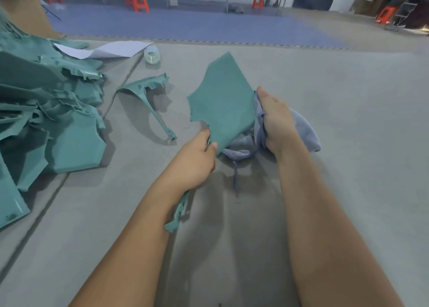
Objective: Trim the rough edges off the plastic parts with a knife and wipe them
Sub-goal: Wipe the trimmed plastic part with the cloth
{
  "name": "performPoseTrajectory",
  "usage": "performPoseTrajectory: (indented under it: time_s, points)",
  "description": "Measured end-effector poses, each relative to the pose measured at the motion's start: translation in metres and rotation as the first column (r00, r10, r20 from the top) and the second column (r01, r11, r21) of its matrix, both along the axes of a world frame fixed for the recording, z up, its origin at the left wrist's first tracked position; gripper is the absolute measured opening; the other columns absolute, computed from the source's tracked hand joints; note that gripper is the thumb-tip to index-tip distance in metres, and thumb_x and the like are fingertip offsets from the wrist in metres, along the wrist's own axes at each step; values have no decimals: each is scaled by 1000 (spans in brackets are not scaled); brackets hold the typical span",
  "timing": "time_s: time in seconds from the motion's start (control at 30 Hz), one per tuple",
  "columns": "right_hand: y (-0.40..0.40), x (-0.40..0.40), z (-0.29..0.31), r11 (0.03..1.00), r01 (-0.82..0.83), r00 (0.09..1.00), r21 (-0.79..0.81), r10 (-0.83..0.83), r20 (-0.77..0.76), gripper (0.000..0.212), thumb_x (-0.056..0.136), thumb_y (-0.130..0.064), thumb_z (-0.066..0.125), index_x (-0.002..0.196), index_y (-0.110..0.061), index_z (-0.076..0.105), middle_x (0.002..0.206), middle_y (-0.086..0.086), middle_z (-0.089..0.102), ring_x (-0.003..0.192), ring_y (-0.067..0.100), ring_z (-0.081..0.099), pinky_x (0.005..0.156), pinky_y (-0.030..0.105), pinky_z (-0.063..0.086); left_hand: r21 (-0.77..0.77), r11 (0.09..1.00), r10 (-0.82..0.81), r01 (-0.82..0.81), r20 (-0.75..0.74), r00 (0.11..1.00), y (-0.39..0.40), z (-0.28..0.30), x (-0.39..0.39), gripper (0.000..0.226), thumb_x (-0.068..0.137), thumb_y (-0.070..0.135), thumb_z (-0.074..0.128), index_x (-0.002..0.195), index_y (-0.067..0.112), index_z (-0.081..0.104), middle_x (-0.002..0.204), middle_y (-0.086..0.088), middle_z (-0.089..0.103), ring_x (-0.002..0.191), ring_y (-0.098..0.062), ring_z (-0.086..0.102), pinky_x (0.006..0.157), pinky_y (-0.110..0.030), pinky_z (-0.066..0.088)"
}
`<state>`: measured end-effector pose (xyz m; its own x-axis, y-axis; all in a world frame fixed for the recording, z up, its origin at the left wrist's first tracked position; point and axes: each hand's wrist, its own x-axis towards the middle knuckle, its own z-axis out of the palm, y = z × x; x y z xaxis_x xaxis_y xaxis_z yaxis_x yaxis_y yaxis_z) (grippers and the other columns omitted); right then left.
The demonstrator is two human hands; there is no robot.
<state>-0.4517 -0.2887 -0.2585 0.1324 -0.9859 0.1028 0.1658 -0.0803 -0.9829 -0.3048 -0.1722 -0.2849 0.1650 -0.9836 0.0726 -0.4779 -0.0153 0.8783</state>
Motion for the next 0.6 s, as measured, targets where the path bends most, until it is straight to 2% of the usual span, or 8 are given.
performPoseTrajectory:
  time_s: [0.1,0.13,0.23,0.33,0.4,0.5,0.53,0.6]
  points:
    - [9,13,6,993,51,978,107,-71,195,51,93,-24,48,43,-22,43,40,-8,37,35,10,32,44,21,29,4,1000,-6,6,-47,999,1,-1,-3,21,100,24,40,83,33,47,58,11,47,45,-3,46,44,-18,34]
    - [12,18,9,986,-7,952,169,-45,302,47,95,-27,46,48,-22,50,44,-7,45,37,10,40,43,19,35,7,1000,-7,8,-72,997,1,0,-3,20,101,23,40,85,32,48,59,10,47,46,-3,46,45,-19,34]
    - [19,30,8,977,-80,891,200,-20,453,33,97,-31,43,87,-8,65,105,21,70,93,33,69,81,47,56,14,1000,5,-1,-307,952,-2,5,-6,16,102,18,38,92,25,48,65,4,43,41,-2,42,40,-16,32]
    - [25,30,18,954,207,847,216,-285,448,19,74,-13,45,57,-18,38,48,2,49,42,19,36,49,28,31,-25,994,86,-108,-437,895,-6,7,-3,10,101,15,38,97,8,44,65,3,41,40,-4,39,35,-14,27]
    - [25,23,25,928,357,802,109,-364,473,27,86,-10,47,62,-18,37,44,-9,38,39,10,29,42,21,29,-52,987,121,-150,-370,921,-6,4,-1,12,100,17,40,93,15,50,59,9,47,46,-9,45,38,-20,33]
    - [44,35,35,887,378,903,-266,-290,317,18,98,-13,51,79,-15,49,53,-18,52,49,-6,46,50,9,39,-25,987,151,-161,-239,959,-7,3,-3,11,98,20,42,95,24,51,81,-11,61,77,-43,57,65,-50,51]
    - [51,45,33,881,283,956,-380,-227,186,16,97,-9,51,83,-15,52,59,-20,55,55,-10,49,56,5,40,-25,987,150,-159,-213,965,-8,3,-3,11,98,20,42,99,24,52,92,-12,63,88,-42,59,74,-50,51]
    - [63,67,20,877,17,984,-480,-99,-146,15,97,0,50,89,-10,58,79,-14,66,77,-7,56,75,8,43,-52,988,143,-148,-97,985,-9,2,-2,13,96,12,44,95,21,54,79,-8,61,71,-26,57,63,-29,48]
